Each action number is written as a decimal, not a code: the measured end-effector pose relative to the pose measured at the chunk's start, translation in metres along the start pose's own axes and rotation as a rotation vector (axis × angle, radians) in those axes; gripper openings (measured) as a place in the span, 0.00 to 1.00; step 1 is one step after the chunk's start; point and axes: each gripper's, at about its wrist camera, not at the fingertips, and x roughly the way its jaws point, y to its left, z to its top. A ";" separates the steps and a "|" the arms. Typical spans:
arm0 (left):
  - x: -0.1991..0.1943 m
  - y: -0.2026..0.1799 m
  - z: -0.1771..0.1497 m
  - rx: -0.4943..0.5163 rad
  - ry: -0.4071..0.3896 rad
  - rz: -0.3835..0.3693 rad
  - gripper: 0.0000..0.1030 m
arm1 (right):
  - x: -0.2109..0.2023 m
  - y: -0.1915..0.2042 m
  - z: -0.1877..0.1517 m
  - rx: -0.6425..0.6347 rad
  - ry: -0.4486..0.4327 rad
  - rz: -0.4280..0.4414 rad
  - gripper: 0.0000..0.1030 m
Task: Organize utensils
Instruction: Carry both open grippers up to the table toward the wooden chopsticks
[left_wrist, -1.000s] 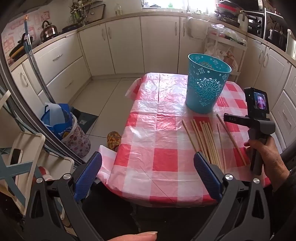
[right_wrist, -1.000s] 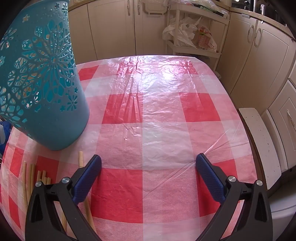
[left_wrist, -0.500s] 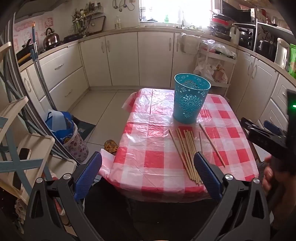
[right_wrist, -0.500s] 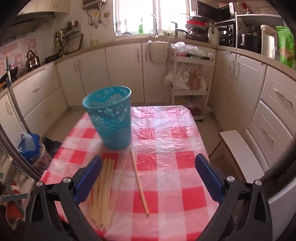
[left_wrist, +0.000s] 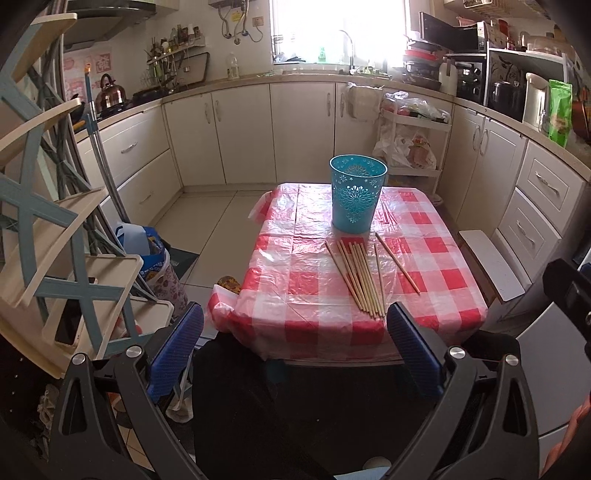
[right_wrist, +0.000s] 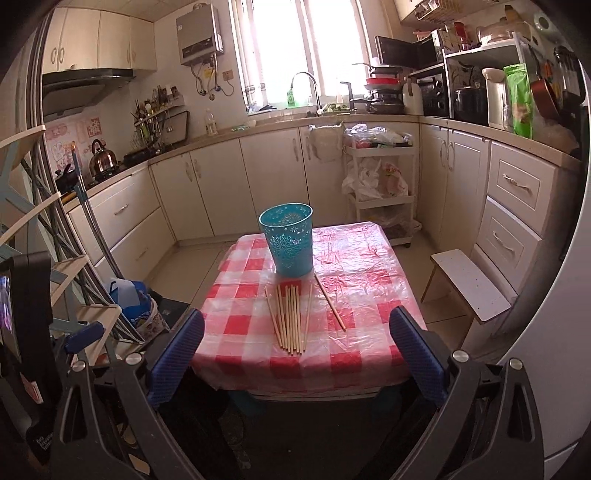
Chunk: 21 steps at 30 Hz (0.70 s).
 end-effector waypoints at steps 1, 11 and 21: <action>-0.007 0.001 -0.004 -0.005 -0.009 -0.002 0.93 | -0.007 0.000 -0.001 -0.003 -0.009 0.003 0.93; -0.065 0.011 -0.024 -0.031 -0.091 -0.036 0.93 | -0.056 0.001 -0.012 0.002 -0.074 0.042 0.93; -0.083 0.007 -0.028 -0.014 -0.120 -0.036 0.93 | -0.073 0.005 -0.017 -0.001 -0.094 0.080 0.93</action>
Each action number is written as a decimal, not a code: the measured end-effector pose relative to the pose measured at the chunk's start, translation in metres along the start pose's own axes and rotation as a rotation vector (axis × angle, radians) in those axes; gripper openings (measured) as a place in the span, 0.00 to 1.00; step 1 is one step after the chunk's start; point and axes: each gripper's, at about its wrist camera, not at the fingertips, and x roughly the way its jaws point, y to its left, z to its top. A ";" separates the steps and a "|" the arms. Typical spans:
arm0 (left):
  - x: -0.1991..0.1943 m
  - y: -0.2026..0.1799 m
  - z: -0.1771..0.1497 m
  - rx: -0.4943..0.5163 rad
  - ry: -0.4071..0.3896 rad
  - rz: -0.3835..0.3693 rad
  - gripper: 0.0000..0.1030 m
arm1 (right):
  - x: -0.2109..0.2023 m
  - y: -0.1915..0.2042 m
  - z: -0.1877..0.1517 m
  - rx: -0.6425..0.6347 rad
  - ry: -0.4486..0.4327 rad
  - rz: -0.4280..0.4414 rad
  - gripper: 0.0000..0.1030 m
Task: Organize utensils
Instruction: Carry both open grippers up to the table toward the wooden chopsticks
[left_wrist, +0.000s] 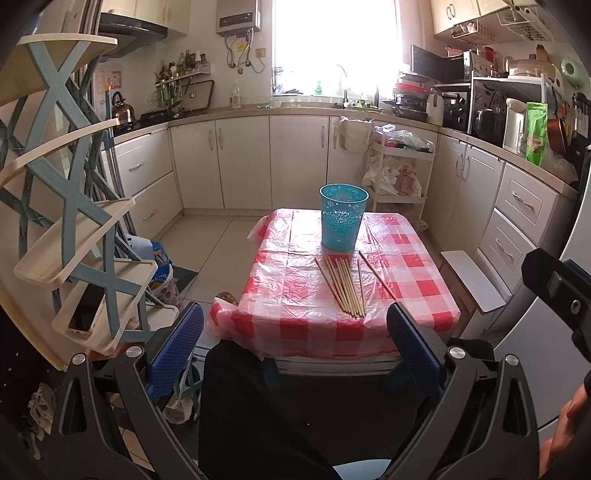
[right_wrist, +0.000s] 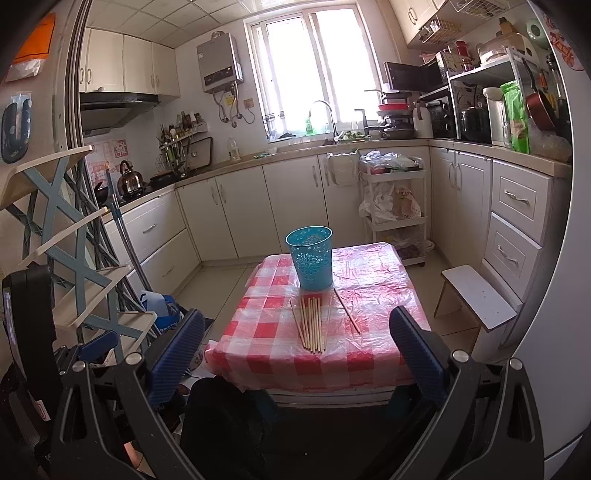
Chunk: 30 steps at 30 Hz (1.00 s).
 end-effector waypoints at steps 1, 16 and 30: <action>-0.001 0.000 0.000 -0.002 -0.002 -0.002 0.93 | -0.002 0.000 0.000 0.001 -0.006 0.000 0.93; 0.000 0.003 0.004 -0.019 -0.018 0.028 0.93 | -0.008 0.007 0.002 -0.028 -0.034 0.052 0.93; 0.002 0.004 0.005 -0.033 -0.018 0.036 0.93 | -0.009 0.014 0.002 -0.053 -0.042 0.090 0.93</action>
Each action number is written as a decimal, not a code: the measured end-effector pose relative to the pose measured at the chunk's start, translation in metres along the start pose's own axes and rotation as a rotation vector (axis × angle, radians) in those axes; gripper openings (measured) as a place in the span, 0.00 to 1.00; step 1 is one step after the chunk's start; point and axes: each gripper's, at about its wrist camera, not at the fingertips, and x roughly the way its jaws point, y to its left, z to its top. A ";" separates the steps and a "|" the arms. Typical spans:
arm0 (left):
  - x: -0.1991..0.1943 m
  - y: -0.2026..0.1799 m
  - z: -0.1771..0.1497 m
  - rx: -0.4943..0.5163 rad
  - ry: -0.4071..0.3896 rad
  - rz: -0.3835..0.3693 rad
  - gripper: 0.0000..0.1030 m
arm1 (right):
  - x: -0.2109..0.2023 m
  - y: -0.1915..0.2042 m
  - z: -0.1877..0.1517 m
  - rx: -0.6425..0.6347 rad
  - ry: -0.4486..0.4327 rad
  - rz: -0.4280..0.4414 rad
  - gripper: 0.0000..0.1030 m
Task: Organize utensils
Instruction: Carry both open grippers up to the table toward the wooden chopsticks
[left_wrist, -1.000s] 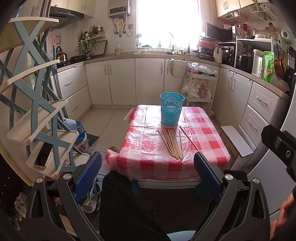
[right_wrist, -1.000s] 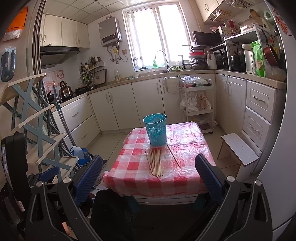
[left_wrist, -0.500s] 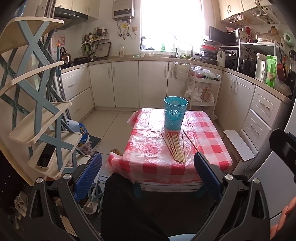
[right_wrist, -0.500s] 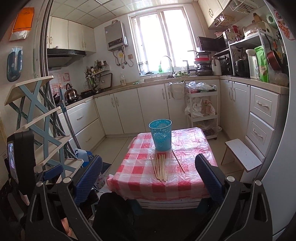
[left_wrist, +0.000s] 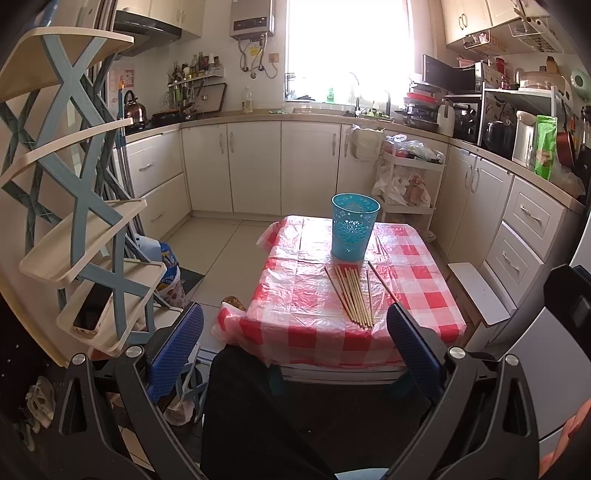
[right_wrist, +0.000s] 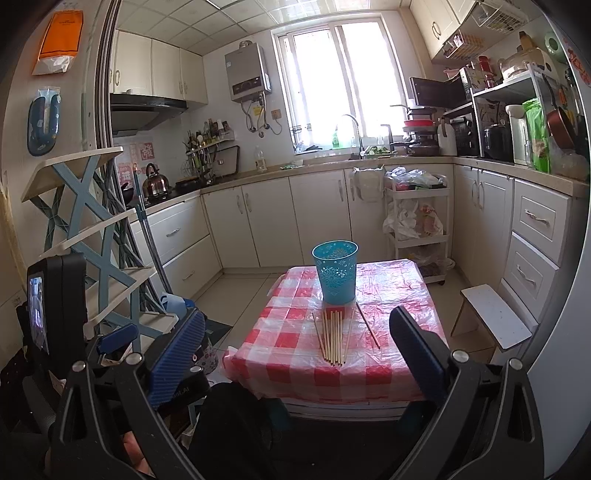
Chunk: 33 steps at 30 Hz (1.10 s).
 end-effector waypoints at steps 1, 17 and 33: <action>0.000 0.000 0.000 0.000 0.000 0.000 0.93 | 0.000 0.000 0.000 0.000 0.001 0.000 0.93; 0.009 0.003 0.000 -0.009 0.008 0.007 0.93 | 0.008 -0.003 0.000 0.005 0.018 0.002 0.93; 0.040 0.007 0.009 -0.025 0.027 0.017 0.93 | 0.045 -0.005 0.001 -0.003 0.077 0.013 0.93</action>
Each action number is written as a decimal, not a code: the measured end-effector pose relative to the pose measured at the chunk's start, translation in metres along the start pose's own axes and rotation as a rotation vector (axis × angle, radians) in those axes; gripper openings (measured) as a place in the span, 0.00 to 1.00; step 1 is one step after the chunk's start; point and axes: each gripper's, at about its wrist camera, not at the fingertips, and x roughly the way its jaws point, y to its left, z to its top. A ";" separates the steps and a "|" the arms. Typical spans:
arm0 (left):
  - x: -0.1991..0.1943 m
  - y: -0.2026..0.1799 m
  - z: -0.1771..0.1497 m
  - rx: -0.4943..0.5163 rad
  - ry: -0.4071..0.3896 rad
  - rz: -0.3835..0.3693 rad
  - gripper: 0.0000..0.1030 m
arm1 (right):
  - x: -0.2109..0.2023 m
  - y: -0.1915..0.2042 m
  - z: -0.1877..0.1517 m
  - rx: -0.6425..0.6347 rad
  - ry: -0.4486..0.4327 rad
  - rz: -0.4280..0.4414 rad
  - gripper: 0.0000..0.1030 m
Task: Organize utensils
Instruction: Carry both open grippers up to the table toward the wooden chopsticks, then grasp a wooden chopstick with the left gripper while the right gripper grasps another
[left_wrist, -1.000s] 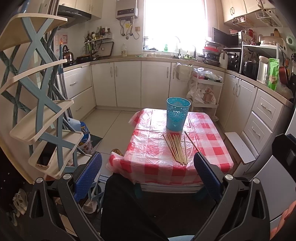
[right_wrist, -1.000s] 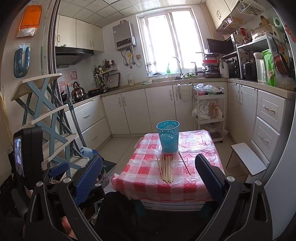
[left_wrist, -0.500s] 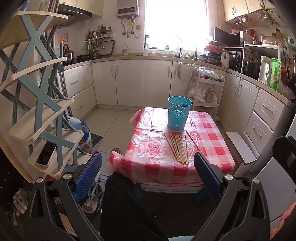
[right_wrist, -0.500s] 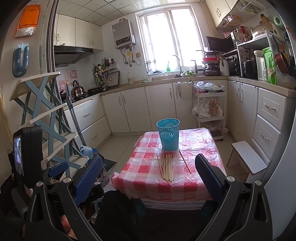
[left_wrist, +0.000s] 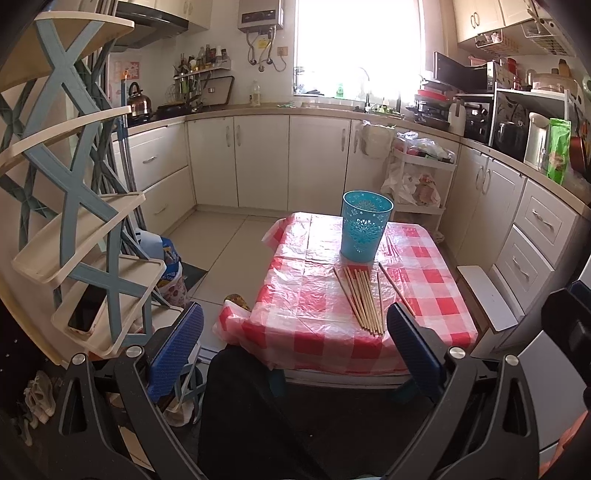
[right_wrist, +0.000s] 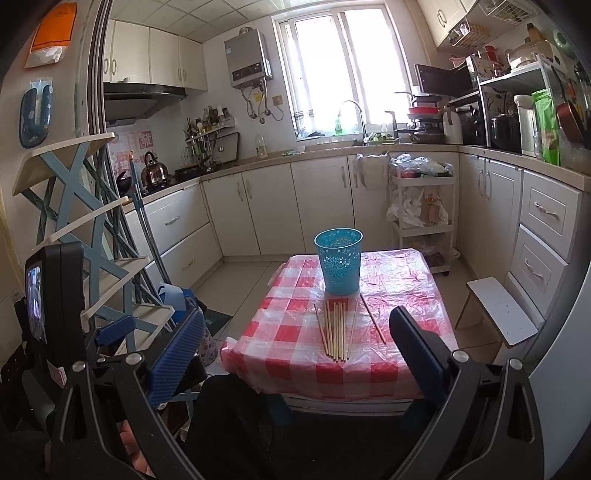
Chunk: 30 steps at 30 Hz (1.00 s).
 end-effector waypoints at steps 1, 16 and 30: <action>0.004 -0.001 0.000 0.002 0.007 -0.003 0.93 | 0.005 0.000 0.000 0.000 0.010 0.000 0.93; 0.107 -0.016 0.004 0.005 0.129 -0.062 0.93 | 0.101 -0.049 0.000 0.051 0.106 -0.062 0.93; 0.244 -0.041 0.019 -0.046 0.227 -0.126 0.92 | 0.275 -0.126 -0.019 -0.019 0.337 -0.062 0.64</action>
